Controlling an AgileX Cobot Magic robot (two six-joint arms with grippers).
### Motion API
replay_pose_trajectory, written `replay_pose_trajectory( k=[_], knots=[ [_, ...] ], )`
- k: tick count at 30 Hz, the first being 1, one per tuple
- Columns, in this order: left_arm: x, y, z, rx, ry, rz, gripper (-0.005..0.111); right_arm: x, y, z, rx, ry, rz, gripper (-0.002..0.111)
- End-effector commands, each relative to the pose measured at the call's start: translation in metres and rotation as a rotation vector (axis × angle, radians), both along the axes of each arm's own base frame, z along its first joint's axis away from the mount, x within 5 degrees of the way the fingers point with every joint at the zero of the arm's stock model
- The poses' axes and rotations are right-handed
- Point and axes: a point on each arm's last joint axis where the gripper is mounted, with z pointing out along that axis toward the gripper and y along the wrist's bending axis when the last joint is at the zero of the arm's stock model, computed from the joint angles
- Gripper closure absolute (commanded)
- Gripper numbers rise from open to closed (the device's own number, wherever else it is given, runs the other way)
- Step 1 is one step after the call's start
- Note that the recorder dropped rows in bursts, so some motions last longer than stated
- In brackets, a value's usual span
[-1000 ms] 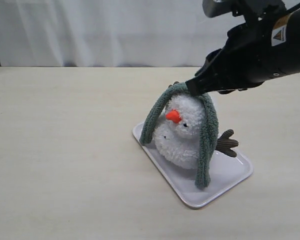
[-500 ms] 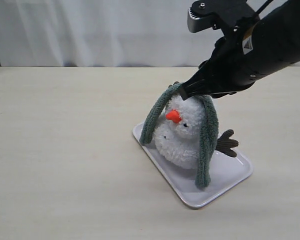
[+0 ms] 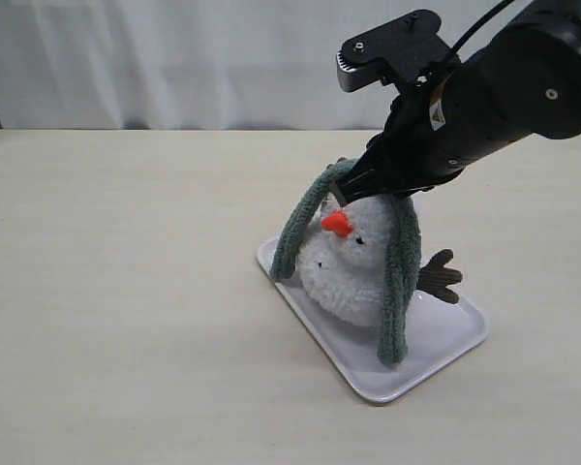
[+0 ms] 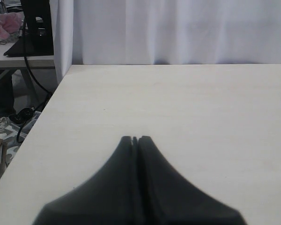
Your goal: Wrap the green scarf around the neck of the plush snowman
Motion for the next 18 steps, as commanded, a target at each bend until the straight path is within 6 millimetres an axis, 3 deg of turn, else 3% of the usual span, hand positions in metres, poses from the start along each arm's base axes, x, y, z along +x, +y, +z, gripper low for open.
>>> replay_pose_trajectory(
  k=[1,14,18],
  knots=[
    [0.000,0.000,0.000,-0.007,-0.015,0.004,0.107,0.002,-0.002,0.002,-0.002,-0.026,-0.032,0.080],
    [0.000,0.000,0.000,-0.007,-0.015,0.004,0.107,0.007,0.003,-0.015,-0.009,0.030,-0.039,0.080],
    [0.000,0.000,0.000,-0.007,-0.015,0.004,0.107,0.007,0.003,-0.014,-0.017,0.023,-0.034,0.093]
  ],
)
